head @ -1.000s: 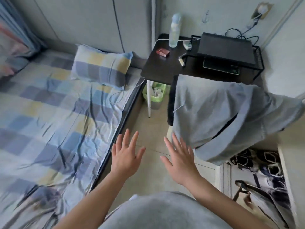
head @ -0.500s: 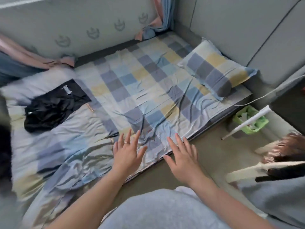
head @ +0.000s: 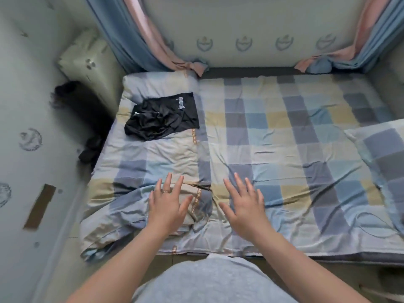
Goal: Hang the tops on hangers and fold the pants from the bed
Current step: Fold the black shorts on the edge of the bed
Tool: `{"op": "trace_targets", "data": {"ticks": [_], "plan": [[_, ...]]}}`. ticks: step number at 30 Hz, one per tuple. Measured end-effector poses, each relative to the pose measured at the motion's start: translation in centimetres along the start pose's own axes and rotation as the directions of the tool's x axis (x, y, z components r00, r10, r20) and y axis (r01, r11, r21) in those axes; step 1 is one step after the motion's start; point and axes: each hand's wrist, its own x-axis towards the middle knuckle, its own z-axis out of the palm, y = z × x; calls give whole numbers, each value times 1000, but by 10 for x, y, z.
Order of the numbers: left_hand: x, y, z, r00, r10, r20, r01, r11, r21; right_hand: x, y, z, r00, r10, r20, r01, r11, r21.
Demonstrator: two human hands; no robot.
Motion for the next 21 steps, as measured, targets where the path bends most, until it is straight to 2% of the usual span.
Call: {"op": "trace_targets", "data": {"ticks": [5,11,16,21], "plan": [[37,0,-9,992,-128,-20,126,989,-74,68,-8,-11,994,-88,67,89,996,-10],[107,-26,-22,983,-185,-8,182,976,-119,143,-27,-20,988,-118,96,124,991,-54],[215,-88,-31,988,-154,-5,153,985,-83,255,-60,2,989,-130,73,137,986,-97],[359,-178,-16,985,-112,128,112,994,7,398,-94,63,993,-48,109,61,992,-114]]}}
